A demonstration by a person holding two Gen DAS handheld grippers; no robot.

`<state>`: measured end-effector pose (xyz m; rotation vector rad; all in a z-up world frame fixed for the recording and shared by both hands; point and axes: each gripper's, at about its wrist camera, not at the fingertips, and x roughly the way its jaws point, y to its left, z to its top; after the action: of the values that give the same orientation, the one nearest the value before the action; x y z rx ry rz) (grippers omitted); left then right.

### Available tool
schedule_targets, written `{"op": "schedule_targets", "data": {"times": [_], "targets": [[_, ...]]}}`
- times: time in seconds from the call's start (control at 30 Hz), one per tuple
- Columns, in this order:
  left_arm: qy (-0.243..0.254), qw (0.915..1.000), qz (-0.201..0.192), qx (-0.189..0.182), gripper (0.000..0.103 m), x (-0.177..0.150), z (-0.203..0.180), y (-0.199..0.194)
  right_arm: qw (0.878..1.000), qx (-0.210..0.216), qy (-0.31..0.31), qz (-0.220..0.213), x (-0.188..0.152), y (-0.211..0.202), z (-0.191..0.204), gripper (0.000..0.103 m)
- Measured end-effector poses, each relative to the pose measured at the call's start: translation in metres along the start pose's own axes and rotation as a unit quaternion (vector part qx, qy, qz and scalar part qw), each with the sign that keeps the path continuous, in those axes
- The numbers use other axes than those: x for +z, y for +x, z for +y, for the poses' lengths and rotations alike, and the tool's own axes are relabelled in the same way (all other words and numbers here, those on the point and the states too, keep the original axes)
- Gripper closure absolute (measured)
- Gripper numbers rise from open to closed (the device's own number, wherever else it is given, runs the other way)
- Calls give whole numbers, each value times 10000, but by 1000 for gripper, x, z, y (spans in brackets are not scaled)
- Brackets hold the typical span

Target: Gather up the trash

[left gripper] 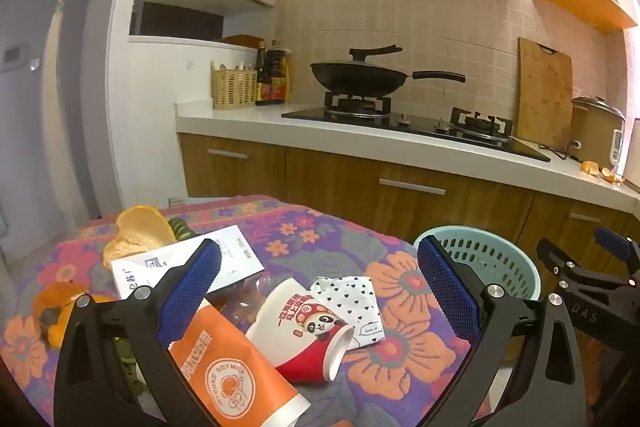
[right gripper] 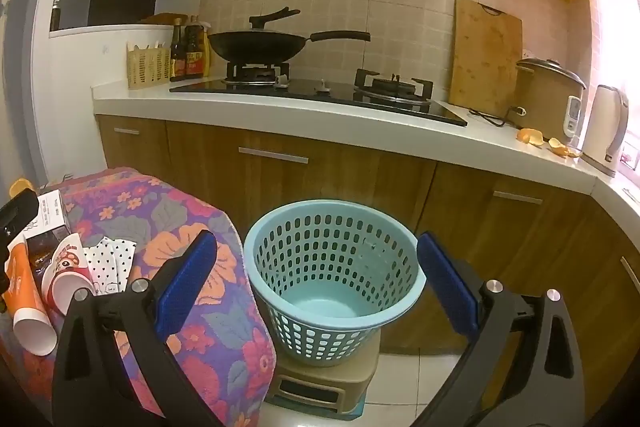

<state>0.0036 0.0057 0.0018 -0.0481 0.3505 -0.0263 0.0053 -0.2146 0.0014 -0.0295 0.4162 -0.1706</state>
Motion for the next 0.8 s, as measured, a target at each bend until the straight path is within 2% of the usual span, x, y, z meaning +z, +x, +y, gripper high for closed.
{"op": "schedule_targets", "data": {"times": [0.8], "targets": [[5,10000,-82,-27,8,0,-2,-3,9999,-37,132,43,4,-3,-11,8]]}}
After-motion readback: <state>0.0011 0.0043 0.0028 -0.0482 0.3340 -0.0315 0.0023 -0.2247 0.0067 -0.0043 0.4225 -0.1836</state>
